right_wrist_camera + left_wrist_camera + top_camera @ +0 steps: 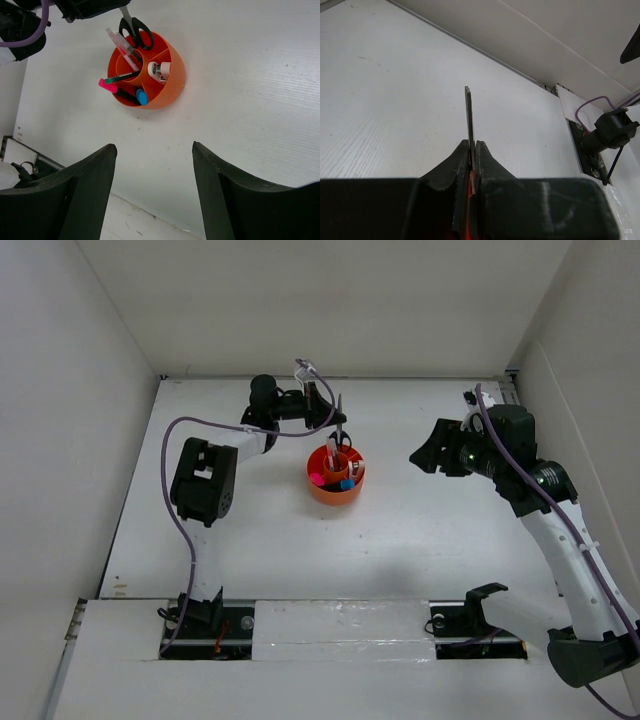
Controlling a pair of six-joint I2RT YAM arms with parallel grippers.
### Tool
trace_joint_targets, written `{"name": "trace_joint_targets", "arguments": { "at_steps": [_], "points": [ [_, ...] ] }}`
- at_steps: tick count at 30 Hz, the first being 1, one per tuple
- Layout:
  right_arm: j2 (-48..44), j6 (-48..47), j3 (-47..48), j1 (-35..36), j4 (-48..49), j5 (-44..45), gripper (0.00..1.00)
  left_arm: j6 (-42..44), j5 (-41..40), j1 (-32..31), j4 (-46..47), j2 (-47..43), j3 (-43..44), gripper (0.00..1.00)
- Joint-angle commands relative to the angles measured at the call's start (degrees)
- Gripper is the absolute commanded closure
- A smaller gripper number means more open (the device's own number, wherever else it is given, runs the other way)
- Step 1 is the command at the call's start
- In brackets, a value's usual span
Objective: Sort the stationery into containers
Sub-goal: Place the scissors in the storage box.
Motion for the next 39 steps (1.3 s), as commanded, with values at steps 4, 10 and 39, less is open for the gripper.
{"name": "trace_joint_targets", "arguments": {
  "at_steps": [4, 10, 39],
  "points": [
    [-0.3, -1.3, 2.4, 0.4, 0.7, 0.6, 0.32, 0.8, 1.1, -0.4, 3.1, 1.1, 0.9, 1.00],
    [-0.3, -1.3, 2.4, 0.4, 0.7, 0.6, 0.32, 0.8, 1.7, -0.4, 2.6, 1.6, 0.8, 1.00],
    [0.3, -1.3, 2.4, 0.9, 1.3, 0.6, 0.32, 8.7, -2.2, -0.9, -3.8, -3.1, -6.5, 0.85]
  ]
}}
